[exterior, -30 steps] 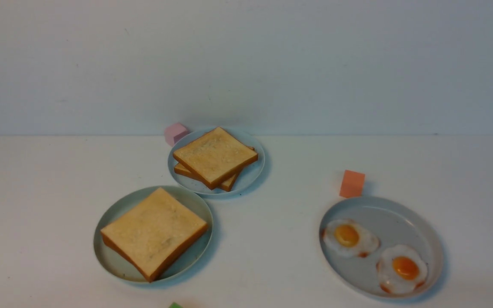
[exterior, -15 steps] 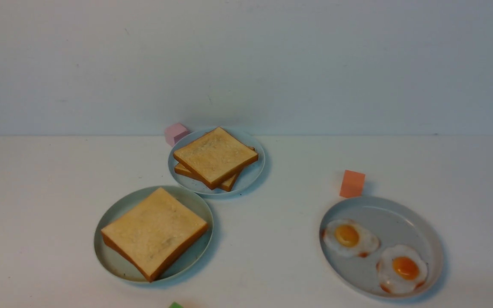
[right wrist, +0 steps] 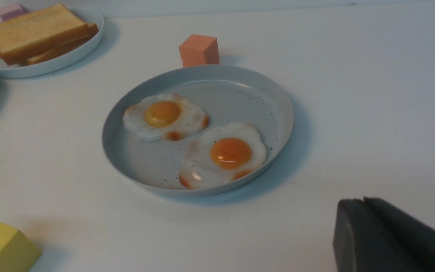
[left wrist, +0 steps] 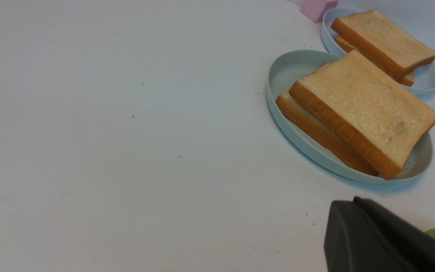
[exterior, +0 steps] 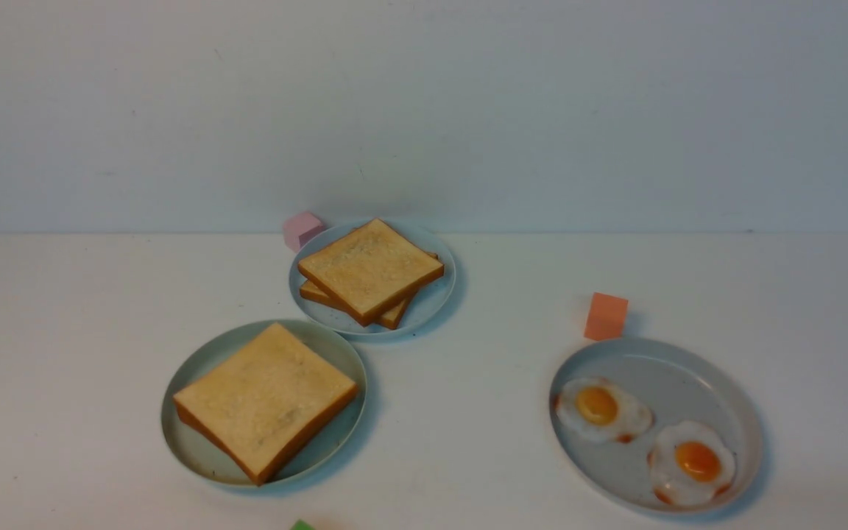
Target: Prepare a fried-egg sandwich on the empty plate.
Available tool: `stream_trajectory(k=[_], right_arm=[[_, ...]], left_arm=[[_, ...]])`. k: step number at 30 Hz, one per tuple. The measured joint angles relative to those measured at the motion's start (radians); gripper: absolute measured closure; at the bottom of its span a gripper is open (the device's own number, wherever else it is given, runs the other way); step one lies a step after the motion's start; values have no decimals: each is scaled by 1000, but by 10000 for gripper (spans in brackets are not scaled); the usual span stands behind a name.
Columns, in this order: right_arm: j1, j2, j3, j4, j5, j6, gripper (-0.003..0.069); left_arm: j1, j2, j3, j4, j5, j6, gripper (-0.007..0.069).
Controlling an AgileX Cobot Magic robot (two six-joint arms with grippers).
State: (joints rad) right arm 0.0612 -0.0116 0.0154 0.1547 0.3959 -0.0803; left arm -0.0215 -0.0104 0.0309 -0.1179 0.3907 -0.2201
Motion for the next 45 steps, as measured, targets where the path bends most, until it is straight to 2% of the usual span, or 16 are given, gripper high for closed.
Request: stream_trajectory(k=[45], right_arm=[[0,0,0,2,0,0,577]], left_arm=[[0,0,0,0,0,0,606]])
